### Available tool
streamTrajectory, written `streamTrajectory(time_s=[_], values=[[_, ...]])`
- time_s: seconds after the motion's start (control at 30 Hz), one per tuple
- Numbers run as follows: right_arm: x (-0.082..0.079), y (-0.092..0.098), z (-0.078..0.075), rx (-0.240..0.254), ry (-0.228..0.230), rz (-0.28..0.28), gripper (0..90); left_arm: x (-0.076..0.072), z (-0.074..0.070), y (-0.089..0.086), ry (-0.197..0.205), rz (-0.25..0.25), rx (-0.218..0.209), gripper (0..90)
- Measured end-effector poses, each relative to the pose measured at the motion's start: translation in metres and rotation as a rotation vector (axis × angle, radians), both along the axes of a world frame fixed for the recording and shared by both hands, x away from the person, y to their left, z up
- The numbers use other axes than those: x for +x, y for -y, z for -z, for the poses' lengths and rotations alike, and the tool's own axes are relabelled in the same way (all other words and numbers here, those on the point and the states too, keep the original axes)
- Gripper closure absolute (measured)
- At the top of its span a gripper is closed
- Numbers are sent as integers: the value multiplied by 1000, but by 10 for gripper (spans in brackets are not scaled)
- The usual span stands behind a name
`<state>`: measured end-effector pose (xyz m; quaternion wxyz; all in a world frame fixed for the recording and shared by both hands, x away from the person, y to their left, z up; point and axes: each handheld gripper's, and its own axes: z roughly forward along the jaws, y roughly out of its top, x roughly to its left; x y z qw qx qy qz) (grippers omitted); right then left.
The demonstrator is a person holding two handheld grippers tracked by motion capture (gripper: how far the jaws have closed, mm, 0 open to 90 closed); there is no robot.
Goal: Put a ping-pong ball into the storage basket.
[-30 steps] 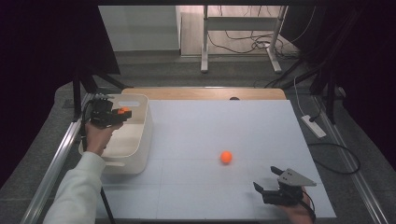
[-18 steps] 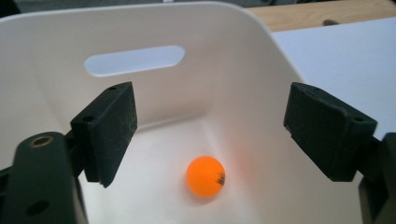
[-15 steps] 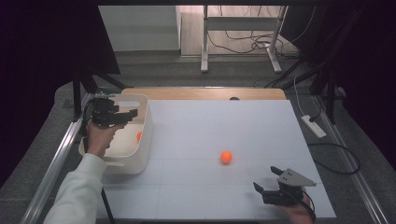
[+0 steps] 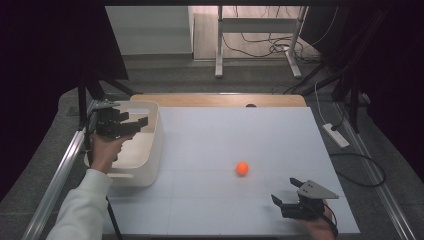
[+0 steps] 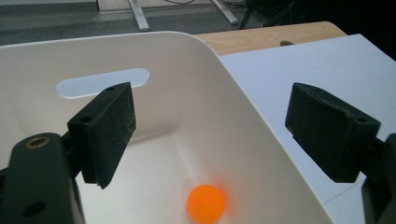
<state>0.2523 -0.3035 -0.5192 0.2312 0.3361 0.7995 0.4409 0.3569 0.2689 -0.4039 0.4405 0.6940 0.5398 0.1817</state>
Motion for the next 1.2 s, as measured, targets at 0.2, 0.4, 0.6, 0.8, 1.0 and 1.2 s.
streamTrajectory(time_s=[0.2, 0.4, 0.6, 0.8, 1.0, 1.2], values=[[2, -2, 0, 4, -6, -4, 108, -9, -6, 5, 44, 46, -48, 180], [7, -5, 1, 7, -13, -5, 108, -16, -10, 14, 83, 96, -70, 182], [7, -5, 1, 3, -13, -6, 108, -24, -13, 20, 110, 131, -103, 182], [8, -4, 1, 7, -16, 0, 108, -31, -15, 27, 126, 168, -112, 181], [9, -3, 3, 7, -17, -3, 108, -37, -18, 39, 136, 217, -105, 181], [7, -2, 2, 7, -14, -4, 108, -40, -20, 49, 146, 262, -122, 177]])
